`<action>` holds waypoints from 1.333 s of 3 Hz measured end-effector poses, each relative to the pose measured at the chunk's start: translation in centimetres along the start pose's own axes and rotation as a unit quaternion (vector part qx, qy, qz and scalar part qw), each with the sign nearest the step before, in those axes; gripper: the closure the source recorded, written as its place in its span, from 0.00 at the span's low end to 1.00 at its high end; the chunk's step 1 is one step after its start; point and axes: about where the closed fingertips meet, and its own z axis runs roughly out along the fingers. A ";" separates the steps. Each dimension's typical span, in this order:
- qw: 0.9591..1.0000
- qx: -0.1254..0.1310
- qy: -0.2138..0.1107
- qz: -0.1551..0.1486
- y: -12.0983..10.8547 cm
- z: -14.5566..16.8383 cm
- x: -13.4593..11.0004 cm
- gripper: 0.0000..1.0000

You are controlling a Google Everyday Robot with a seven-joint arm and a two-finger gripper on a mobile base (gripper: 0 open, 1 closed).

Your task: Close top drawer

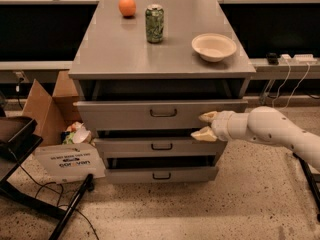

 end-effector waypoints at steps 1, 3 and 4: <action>1.000 0.000 0.000 0.000 0.0 0.0 0.0 0.00; 1.000 0.000 0.000 0.000 0.0 0.0 0.0 0.19; 1.000 0.000 0.000 0.000 0.1 0.0 0.0 0.42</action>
Offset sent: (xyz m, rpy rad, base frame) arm 0.0000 0.0000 0.0000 0.0000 0.0000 0.0000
